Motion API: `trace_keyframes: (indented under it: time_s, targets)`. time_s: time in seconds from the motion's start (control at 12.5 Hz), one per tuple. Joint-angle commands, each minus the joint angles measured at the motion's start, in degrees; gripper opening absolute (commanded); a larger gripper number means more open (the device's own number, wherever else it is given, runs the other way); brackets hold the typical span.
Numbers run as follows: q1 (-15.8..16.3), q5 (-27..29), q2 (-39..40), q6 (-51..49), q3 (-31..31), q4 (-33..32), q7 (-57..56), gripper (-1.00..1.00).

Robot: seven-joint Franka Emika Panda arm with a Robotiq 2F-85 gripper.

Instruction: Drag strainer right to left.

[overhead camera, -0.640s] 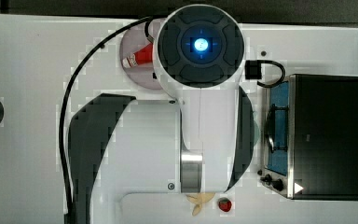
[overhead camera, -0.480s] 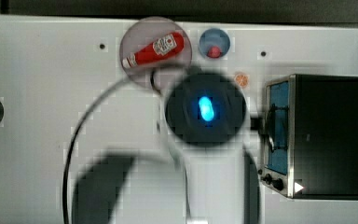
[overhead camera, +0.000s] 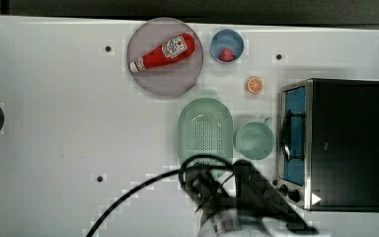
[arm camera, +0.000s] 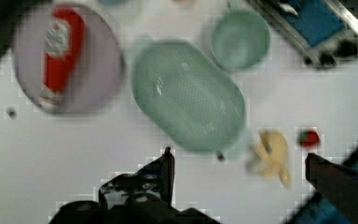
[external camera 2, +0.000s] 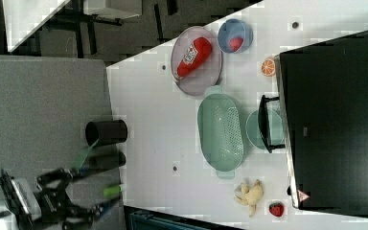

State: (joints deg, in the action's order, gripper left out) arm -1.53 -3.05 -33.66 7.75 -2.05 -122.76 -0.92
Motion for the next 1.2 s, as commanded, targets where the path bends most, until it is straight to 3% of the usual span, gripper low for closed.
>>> trace_keyframes:
  time_s: [0.08, 0.4, 0.64, 1.2]
  targets:
    - [0.09, 0.06, 10.73, 5.08, -0.48, -6.65, 6.21, 1.00]
    - [0.16, 0.08, 21.80, 22.47, -0.45, -13.96, 22.35, 1.00]
    - [0.23, 0.08, 31.90, 36.24, 0.01, -15.89, 33.63, 1.00]
    - [0.62, 0.26, 48.68, 52.46, 1.78, -15.86, 41.61, 1.00]
